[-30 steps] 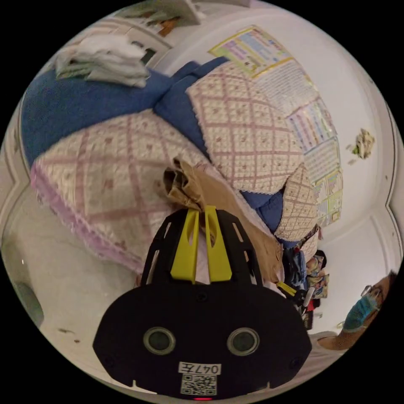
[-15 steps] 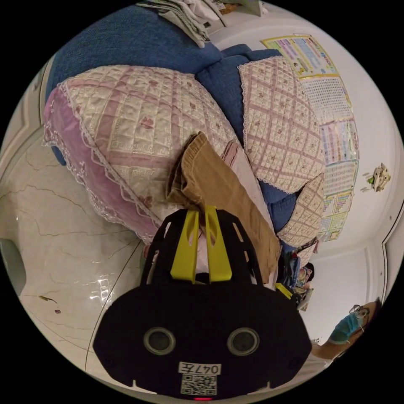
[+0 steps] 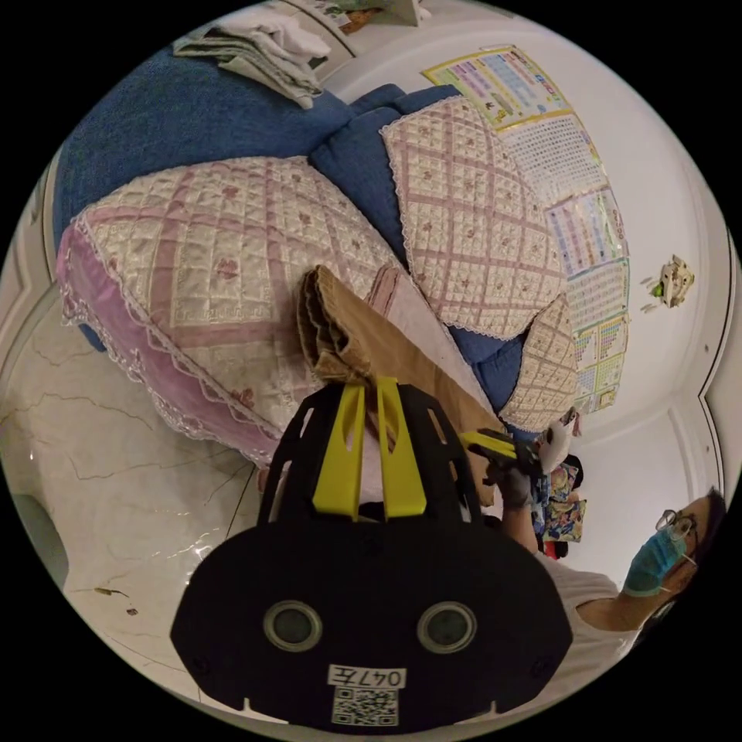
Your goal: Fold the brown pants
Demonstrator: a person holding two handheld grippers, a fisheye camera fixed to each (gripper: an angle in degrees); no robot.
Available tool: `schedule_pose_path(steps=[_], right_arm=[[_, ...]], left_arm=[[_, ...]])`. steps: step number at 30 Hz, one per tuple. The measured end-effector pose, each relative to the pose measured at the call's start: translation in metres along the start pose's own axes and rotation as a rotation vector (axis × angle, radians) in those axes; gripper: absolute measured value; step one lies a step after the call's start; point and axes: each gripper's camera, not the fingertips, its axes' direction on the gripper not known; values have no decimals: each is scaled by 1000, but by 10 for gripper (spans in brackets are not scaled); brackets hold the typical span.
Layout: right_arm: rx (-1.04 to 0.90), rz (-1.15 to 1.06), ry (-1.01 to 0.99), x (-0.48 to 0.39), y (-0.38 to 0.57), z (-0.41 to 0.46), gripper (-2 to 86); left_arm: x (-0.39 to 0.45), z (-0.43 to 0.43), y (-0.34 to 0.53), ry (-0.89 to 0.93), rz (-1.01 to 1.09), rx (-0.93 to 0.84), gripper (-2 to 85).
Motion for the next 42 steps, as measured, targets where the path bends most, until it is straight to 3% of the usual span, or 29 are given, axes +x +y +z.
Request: schedule_pose_path(steps=[3, 13, 15, 19, 26, 30, 32, 37, 42], right_arm=[[-57, 28, -7, 12, -4, 37, -8], [22, 106, -31, 51, 39, 45, -9], [29, 145, -67, 64, 51, 35, -10], [284, 344, -67, 106, 125, -29, -13], [644, 700, -24, 171, 305, -116, -13], [712, 817, 19, 185, 375, -129, -8], [677, 825, 21, 190, 399, -125, 7], [563, 731, -10, 191, 402, -108, 43], [368, 670, 21, 198, 374, -78, 70]], left_arm=[[44, -2, -24, 3, 83, 2, -7], [188, 28, -76, -8, 197, 101, -9], [262, 41, -90, 3, 296, 109, -9], [403, 91, -106, 95, 484, 66, -8], [677, 304, -49, 288, 795, -220, -3], [759, 481, 39, 68, 890, -491, 45], [771, 519, 79, 86, 895, -581, 82], [802, 475, 144, 34, 1011, -494, 91], [775, 384, 133, -381, 989, -250, 98]])
